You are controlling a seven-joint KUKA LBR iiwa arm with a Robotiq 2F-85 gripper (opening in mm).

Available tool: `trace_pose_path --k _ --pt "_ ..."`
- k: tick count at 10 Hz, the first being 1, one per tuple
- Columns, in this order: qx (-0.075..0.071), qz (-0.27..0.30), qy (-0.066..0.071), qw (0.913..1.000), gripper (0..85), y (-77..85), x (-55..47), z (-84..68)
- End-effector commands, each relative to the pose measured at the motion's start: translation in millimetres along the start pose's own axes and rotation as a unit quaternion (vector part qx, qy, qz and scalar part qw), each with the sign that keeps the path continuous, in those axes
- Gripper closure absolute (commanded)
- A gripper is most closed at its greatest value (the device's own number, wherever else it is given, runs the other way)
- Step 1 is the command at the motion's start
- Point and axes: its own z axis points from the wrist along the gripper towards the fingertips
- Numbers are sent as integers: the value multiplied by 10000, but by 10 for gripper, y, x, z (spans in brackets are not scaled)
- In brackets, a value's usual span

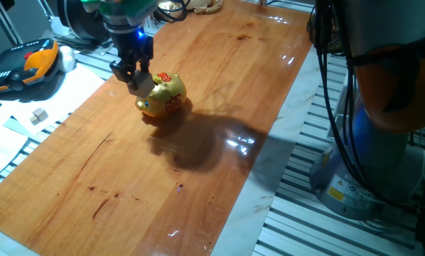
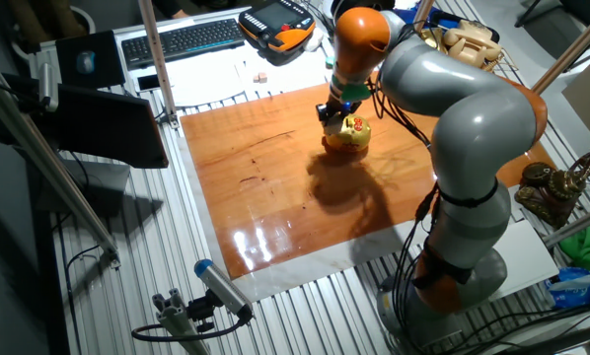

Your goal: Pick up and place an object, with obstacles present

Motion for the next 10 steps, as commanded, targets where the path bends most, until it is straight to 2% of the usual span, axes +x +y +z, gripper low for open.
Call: trace_pose_path --k 1,2,4,5,6,7,8,9,10 --pt "-31 -11 -20 10000 850 0 1 -1" --pt "-9 49 -59 10000 850 0 1 -1" --pt "28 377 -38 9993 850 0 1 -1" --pt "118 504 -68 9986 850 0 1 -1" --pt "122 588 -15 9982 850 0 1 -1" --pt "26 631 39 9980 850 0 1 -1" --pt "50 569 45 9984 850 0 1 -1" --pt "138 565 -9 9983 850 0 1 -1" --pt "129 573 -16 9983 850 0 1 -1"
